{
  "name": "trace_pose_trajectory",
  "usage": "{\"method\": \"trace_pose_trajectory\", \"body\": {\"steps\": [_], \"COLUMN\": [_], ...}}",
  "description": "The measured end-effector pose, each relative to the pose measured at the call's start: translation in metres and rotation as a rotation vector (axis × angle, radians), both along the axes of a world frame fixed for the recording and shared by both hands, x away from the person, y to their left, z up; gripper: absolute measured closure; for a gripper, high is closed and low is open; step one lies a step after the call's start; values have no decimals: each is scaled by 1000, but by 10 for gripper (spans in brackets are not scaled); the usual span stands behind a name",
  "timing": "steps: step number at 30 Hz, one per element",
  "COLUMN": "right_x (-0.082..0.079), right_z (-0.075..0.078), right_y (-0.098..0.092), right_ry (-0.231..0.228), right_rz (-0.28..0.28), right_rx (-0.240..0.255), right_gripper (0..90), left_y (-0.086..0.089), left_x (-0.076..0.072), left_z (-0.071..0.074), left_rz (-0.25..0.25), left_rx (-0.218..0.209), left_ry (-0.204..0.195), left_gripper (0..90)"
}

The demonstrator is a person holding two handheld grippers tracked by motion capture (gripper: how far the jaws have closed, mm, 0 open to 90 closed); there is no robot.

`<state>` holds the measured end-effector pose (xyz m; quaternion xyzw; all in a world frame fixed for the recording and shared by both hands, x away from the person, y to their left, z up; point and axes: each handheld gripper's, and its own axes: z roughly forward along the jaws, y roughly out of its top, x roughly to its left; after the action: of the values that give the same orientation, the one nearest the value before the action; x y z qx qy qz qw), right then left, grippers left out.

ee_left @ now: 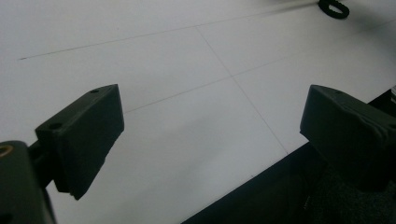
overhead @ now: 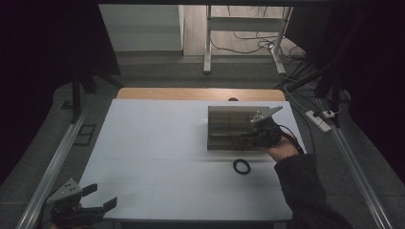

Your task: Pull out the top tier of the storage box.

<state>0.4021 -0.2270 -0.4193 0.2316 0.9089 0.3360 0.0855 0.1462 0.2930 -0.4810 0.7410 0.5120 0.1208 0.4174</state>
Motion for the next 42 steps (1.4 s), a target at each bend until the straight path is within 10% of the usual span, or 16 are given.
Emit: {"method": "trace_pose_trajectory", "body": {"steps": [42], "right_x": [-15], "right_z": [-6], "right_y": [3], "right_ry": [28], "right_rz": [194], "right_rx": [-62], "right_gripper": [830], "left_y": [1], "left_x": [0], "left_z": [0], "left_rz": [1], "left_rx": [-6], "left_ry": [2], "left_gripper": [64]}}
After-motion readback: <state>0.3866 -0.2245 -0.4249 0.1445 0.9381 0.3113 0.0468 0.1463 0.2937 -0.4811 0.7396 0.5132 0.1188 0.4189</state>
